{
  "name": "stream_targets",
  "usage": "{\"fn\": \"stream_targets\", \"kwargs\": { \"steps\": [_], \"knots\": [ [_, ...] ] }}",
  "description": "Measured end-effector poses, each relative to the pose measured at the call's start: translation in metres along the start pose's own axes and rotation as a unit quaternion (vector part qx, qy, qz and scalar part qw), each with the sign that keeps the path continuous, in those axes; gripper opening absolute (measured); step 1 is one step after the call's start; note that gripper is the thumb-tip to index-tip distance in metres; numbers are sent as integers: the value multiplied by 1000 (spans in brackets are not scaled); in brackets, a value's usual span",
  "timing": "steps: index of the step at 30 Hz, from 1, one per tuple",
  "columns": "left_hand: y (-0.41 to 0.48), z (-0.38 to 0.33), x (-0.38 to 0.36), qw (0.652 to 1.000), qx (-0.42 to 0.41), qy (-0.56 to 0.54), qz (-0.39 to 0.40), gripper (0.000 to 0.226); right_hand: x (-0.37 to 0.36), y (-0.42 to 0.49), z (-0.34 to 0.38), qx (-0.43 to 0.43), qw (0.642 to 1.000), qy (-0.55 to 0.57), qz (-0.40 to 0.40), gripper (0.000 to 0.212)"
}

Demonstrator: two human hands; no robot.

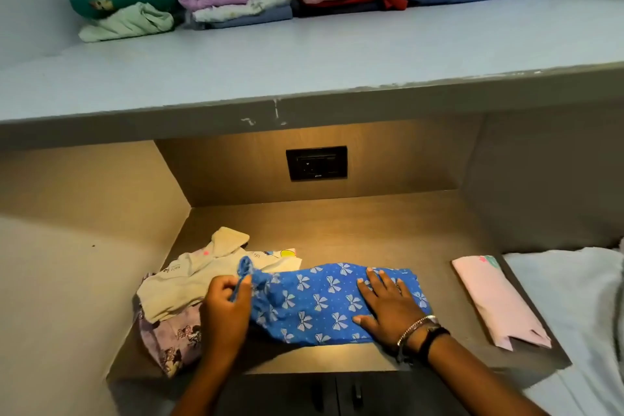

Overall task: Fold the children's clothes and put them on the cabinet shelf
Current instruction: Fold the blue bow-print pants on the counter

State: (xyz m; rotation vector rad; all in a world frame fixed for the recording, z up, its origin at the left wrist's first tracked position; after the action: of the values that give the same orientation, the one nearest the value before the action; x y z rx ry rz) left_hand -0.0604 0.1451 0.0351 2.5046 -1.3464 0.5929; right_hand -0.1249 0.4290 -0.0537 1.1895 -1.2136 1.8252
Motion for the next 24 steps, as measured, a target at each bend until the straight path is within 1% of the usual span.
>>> {"fn": "stream_targets", "kwargs": {
  "steps": [1,3,5,6,7,8,9,10,11,12,13,14,15,16,17,18,19,20,21,22,23,24],
  "knots": [
    [-4,-14,-4,999,-35,13,-13,10,-6,2,-1,-3,1000,6,-7,89],
    [-14,-42,-18,994,-94,29,-37,11,-6,0,-2,5,999,37,-31,82],
    [-25,-64,-39,989,-140,31,-39,11,1,-4,-7,23,990,126,-56,77],
    [-32,-73,-54,987,-157,28,-24,10,7,-8,-11,24,978,192,-79,69],
    [-41,-82,-71,985,-170,21,2,10,13,-12,-19,16,957,267,-114,57],
    [-51,-87,-90,983,-176,23,43,9,20,-18,-29,-2,925,347,-156,44],
    [-62,-91,-112,980,-173,40,94,11,25,-25,-41,-28,881,426,-201,35],
    [-75,-91,-134,974,-157,71,149,19,28,-34,-54,-56,835,492,-241,29],
    [-86,-86,-153,967,-128,101,195,34,27,-42,-67,-84,798,532,-269,25],
    [-95,-78,-168,960,-97,133,228,49,26,-50,-79,-108,778,548,-288,22],
    [-100,-72,-176,956,-81,153,237,61,25,-58,-89,-126,773,541,-306,20],
    [-102,-67,-176,956,-79,156,234,70,25,-65,-97,-140,779,519,-323,20],
    [-100,-62,-174,958,-75,149,234,73,28,-74,-102,-147,782,500,-341,19],
    [-95,-57,-170,961,-67,128,236,66,31,-80,-105,-147,782,491,-355,19],
    [-88,-51,-166,964,-60,109,237,53,33,-85,-104,-140,782,489,-360,18],
    [-79,-45,-162,967,-53,97,229,41,36,-88,-99,-128,790,484,-354,16],
    [-69,-40,-156,971,-55,98,212,34,36,-87,-91,-114,812,464,-335,15],
    [-58,-36,-150,975,-54,109,188,33,36,-84,-79,-92,848,422,-309,18],
    [-47,-32,-145,977,-55,128,162,35,34,-82,-64,-69,889,357,-277,30],
    [-37,-27,-142,975,-51,163,140,42,32,-78,-47,-36,924,282,-254,49],
    [-26,-21,-140,970,-41,203,125,54,28,-74,-28,-1,946,216,-240,66],
    [-17,-14,-140,964,-25,234,120,64,22,-68,-11,23,961,164,-220,75]
  ]
}}
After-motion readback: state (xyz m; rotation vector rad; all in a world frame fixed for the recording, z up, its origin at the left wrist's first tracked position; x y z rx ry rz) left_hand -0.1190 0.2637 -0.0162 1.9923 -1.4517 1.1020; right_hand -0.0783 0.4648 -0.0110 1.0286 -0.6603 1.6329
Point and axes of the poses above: each hand's wrist, its own y-axis towards the middle knuckle, its own x-axis out of the back of the hand, z = x × y, the point moved 6 cm from there along y, towards the middle knuckle, and after that the axes turned 2 degrees about z, right-handed, at the moved point
